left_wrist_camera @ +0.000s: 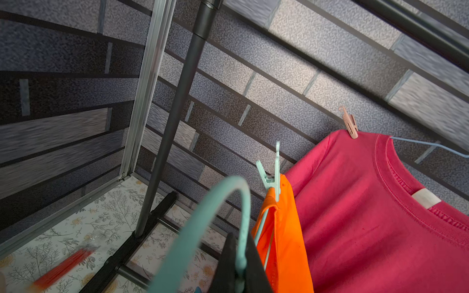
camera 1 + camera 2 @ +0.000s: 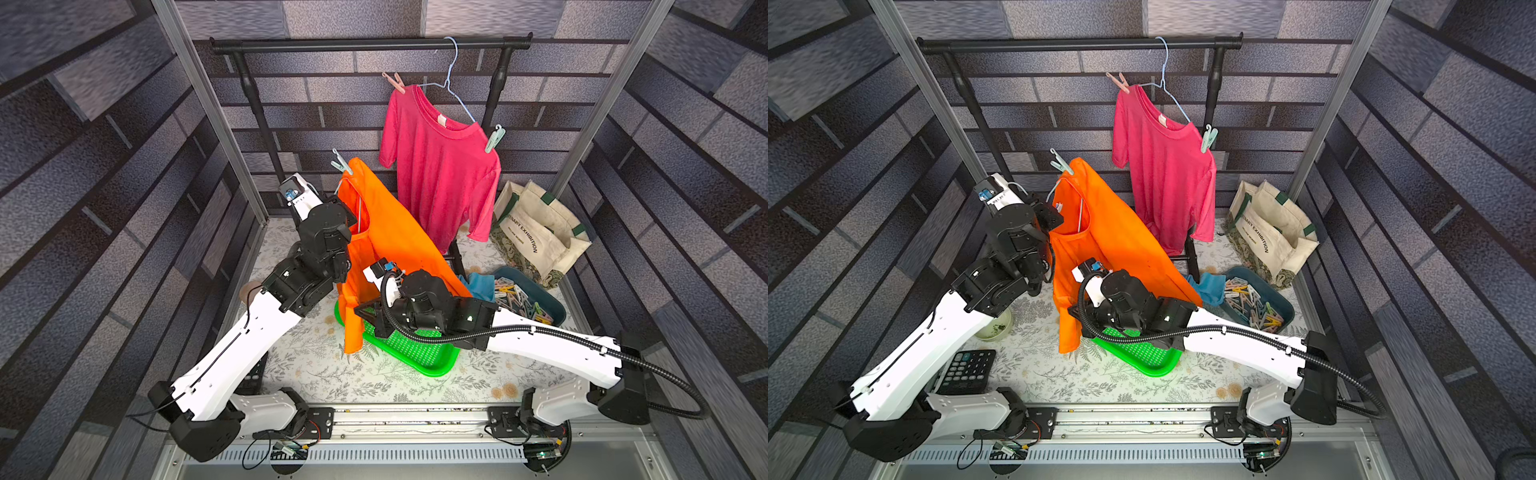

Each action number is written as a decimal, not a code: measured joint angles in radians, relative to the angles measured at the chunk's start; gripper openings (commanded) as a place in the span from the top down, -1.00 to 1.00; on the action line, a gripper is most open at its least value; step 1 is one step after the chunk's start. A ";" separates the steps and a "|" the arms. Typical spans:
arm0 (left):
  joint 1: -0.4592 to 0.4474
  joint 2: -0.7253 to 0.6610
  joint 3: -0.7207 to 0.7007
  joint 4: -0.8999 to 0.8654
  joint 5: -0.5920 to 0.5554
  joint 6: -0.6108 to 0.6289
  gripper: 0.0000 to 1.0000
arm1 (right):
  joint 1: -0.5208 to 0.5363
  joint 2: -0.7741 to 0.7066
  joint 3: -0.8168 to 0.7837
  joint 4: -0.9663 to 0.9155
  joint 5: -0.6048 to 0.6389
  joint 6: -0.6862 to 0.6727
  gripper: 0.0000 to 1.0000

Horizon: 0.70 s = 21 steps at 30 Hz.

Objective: Use clothespins to secure the t-shirt on both sides of the hanger
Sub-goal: Adjust the hanger in the basket.

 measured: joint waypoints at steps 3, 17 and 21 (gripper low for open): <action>0.016 0.018 0.024 -0.021 -0.015 -0.021 1.00 | 0.018 -0.005 -0.014 0.012 0.010 -0.009 1.00; 0.073 0.097 0.073 -0.121 -0.060 -0.081 1.00 | 0.121 -0.093 -0.172 -0.019 -0.032 -0.068 -0.34; 0.072 0.097 0.074 -0.148 -0.065 -0.103 1.00 | 0.109 -0.272 -0.190 -0.138 0.149 -0.091 -0.39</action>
